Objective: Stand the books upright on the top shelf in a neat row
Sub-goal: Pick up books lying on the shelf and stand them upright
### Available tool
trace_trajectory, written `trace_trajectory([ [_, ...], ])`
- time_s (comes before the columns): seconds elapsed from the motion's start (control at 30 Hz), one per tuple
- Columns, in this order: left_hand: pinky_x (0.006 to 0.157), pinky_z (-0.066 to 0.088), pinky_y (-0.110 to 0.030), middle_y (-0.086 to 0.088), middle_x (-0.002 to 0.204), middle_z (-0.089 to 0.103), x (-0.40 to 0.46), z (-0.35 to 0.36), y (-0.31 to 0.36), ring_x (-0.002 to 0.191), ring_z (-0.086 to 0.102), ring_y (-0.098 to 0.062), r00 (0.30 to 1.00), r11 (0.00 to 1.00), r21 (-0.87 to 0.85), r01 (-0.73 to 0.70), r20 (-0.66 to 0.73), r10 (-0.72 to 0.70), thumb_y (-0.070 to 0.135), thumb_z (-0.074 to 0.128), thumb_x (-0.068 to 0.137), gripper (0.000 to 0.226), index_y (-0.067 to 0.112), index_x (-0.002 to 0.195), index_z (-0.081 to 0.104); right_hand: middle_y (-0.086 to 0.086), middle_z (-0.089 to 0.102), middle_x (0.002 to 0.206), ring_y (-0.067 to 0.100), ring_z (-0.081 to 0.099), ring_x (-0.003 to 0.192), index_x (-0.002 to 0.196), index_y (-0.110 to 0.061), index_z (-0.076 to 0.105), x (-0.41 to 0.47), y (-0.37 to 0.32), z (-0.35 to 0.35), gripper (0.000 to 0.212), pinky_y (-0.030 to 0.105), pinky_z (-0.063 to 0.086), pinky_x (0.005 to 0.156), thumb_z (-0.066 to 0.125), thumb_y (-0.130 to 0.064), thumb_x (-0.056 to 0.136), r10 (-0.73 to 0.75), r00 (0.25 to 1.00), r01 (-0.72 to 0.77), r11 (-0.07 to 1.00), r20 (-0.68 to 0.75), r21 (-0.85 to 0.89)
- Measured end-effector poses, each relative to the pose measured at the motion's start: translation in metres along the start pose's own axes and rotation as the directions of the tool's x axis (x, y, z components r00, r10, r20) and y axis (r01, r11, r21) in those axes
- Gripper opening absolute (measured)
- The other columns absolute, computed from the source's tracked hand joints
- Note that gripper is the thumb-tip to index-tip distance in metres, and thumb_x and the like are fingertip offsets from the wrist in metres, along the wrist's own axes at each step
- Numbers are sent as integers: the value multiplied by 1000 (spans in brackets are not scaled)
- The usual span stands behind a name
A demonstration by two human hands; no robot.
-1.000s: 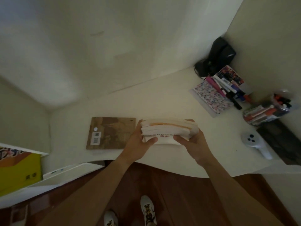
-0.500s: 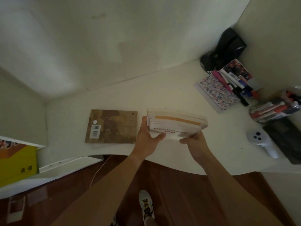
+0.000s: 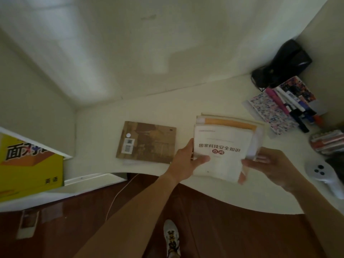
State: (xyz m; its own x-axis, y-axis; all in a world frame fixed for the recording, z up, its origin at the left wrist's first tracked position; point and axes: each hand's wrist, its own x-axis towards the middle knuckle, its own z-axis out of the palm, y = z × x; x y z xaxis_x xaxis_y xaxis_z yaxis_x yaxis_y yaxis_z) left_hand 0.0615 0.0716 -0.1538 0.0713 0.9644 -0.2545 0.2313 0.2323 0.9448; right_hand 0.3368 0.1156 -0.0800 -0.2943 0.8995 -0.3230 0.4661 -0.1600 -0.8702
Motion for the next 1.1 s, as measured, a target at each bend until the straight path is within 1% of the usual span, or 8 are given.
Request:
trace_trajectory([
  [0.13,93,56,-21,12,130,69,8,18,4,114,65,-3,995,987,-128,97,19,-96,26,76,94,46,25,136,57,-6,79,109,6,73,101,114,-20,77,-3,-10,-23,37,35,54,96,83,-20,77,58,998,-58,998,-14,12],
  [0.27,91,55,-22,7,125,70,20,31,4,118,66,-15,974,969,-163,183,-106,-202,14,76,93,39,23,128,61,-3,77,113,15,74,103,126,-20,71,-7,-2,-46,94,42,56,90,87,-72,49,136,983,-134,991,-122,29],
  [0.43,91,60,-32,-2,124,72,32,38,-7,113,69,-20,955,969,67,238,-197,-221,16,80,89,38,13,122,62,-1,74,111,24,70,103,120,-26,70,-29,5,-77,29,58,55,94,70,-23,91,166,937,-172,985,-309,6],
  [0.6,111,45,-41,-5,139,54,24,18,-6,131,51,-24,980,866,477,150,-191,-64,40,77,90,61,16,140,52,-1,71,126,33,69,114,129,-40,65,-61,36,-108,41,68,53,90,69,-40,88,247,924,-232,969,-293,84],
  [0.67,122,32,-44,-6,156,40,5,-19,-9,145,36,-27,992,750,653,104,-123,-30,53,71,91,79,20,155,38,2,69,131,34,66,119,132,-36,64,-71,36,-106,46,70,50,94,69,-35,87,267,918,-227,960,-293,163],
  [0.8,122,27,-61,-19,165,30,-27,-104,-45,152,27,-41,945,395,911,-115,-22,325,81,63,76,107,15,157,40,8,70,128,31,69,115,116,-29,75,-66,17,-66,34,59,54,93,68,-24,82,292,931,-212,921,-218,325],
  [0.93,122,18,-67,-10,174,5,-56,-150,-70,160,8,-33,994,264,962,-67,44,95,103,38,68,119,35,164,21,5,77,111,21,75,96,112,-13,75,-49,8,-14,27,34,62,81,60,-11,90,320,939,-245,879,-125,409],
  [1.1,99,53,-57,-17,163,39,-89,-149,-103,146,46,-38,958,149,973,-179,137,251,29,84,79,89,26,156,39,8,76,115,24,74,100,121,-7,71,-44,3,11,34,35,62,84,62,-12,88,315,943,-248,876,-102,415],
])
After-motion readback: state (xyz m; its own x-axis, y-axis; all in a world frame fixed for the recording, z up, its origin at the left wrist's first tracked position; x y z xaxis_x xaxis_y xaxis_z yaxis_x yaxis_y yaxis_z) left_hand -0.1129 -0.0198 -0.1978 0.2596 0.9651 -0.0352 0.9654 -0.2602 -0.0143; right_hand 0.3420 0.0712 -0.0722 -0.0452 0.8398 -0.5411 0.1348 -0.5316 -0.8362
